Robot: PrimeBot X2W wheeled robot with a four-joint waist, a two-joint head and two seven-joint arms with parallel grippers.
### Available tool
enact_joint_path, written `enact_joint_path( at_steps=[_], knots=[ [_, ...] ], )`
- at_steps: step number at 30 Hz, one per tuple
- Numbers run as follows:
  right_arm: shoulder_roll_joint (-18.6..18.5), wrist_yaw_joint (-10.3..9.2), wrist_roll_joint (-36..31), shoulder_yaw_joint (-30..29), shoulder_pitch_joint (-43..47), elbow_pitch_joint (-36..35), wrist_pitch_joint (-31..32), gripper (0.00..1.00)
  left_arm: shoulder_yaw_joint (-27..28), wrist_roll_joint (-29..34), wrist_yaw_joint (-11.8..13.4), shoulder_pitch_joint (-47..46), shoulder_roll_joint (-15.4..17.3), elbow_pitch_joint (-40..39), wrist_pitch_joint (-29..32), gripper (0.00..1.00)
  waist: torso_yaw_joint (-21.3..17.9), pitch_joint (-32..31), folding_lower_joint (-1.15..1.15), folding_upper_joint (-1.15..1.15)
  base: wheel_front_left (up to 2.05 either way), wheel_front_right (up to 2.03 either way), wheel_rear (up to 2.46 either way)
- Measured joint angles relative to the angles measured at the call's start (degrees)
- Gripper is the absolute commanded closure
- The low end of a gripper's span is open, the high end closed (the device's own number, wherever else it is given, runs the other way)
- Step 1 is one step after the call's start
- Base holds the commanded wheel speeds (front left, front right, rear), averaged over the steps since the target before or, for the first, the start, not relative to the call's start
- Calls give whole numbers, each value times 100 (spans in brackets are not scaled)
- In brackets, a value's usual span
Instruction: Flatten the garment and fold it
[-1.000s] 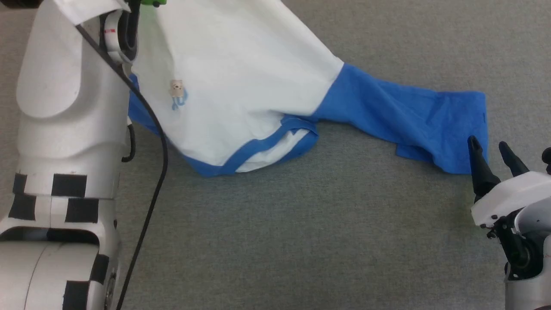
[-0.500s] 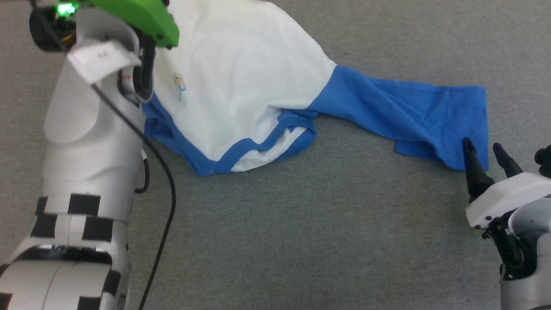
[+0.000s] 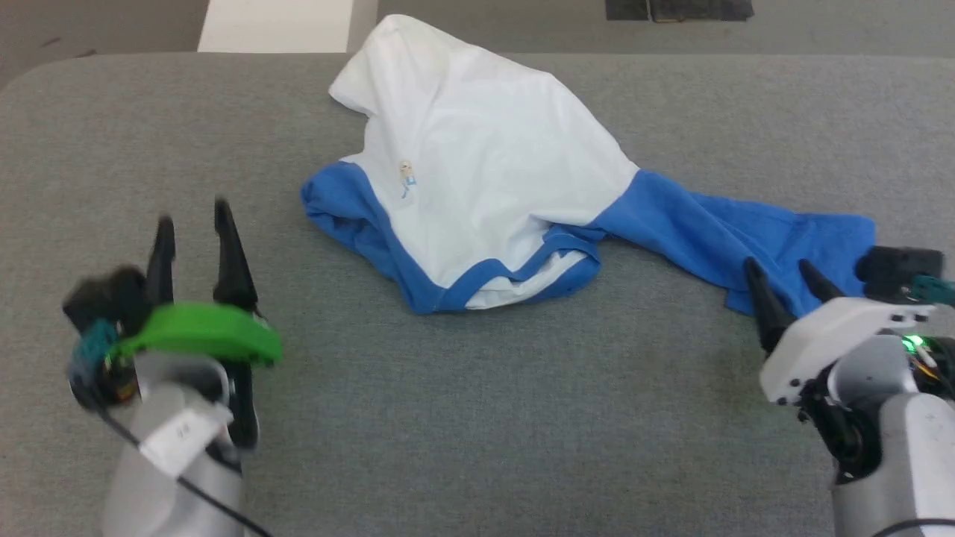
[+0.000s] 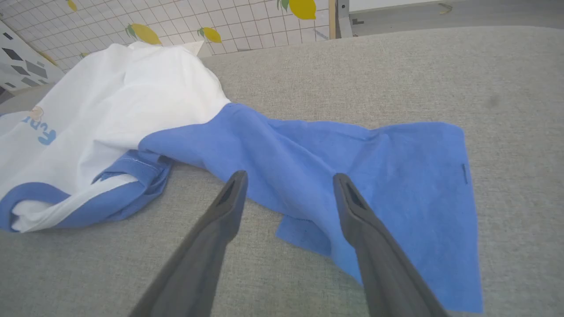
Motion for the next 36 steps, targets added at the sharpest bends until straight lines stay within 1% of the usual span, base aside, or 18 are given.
enact_joint_path(
  at_steps=[2, 5, 8, 13, 17, 19, 22, 23, 25, 28, 31, 33, 36],
  knots=[
    [2, 0, -64, 165, -120, 101, 232, 0, 23, -21, 70, 426, -103, -187, 0, 0, 73, -64, 0, 0, 0, 0, 0],
    [0, 0, -447, 612, -472, 324, 747, 0, 64, -111, 151, 867, -211, -478, 0, 0, 194, -128, 0, 0, 0, 0, 0],
    [11, 1, -761, 998, -971, 701, 1238, 0, 136, -261, 245, 1038, -235, -713, 8, 0, 264, -135, 0, 0, 0, 0, 0],
    [-83, 1, -1293, 1258, -1822, 1474, 1694, 0, 111, -296, 298, 1098, -269, -944, 98, 0, 336, -3, 0, 0, 0, 0, 0],
    [-202, 1, -1480, 1535, -2133, 2140, 2186, 0, 88, -357, 319, 1098, -310, -1037, 190, 0, 412, 119, 0, 0, 0, 0, 0],
    [-307, 1, -1523, 1674, -2304, 2505, 2246, 0, 31, -376, 319, 1092, -333, -1051, 247, 0, 464, 251, 0, 0, 0, 0, 0],
    [-331, 1, -1456, 1664, -2422, 2636, 2194, 0, -12, -401, 318, 1089, -343, -1046, 263, 0, 487, 305, 0, 0, 0, 0, 0],
    [-341, 1, -1416, 1658, -2434, 2673, 2161, 55, -10, -404, 318, 1089, -344, -1042, 263, 0, 483, 304, 0, 0, 0, 0, 0],
    [-360, 1, -1289, 1639, -2431, 2717, 2001, 100, -4, -432, 318, 1090, -345, -1026, 261, 0, 468, 278, 0, 0, 0, 0, 0],
    [-476, 1, -942, 1473, -2362, 2717, 1669, 100, -5, -509, 318, 1092, -347, -1002, 261, 0, 430, 196, 0, 0, 0, 0, 0],
    [-603, 1, -510, 1146, -2146, 2460, 1247, 100, -8, -516, 318, 1098, -343, -982, 264, 0, 391, 84, 0, 0, 0, 0, 0],
    [-699, 1, -229, 896, -1926, 2112, 1069, 100, -12, -516, 318, 1118, -331, -983, 274, 0, 365, -14, 0, 0, 0, 0, 0],
    [-920, 1, 5, 463, -1436, 1544, 1031, 100, -8, -516, 319, 1203, -301, -976, 308, 0, 332, -168, 0, 0, 0, 0, 0]
  ],
)
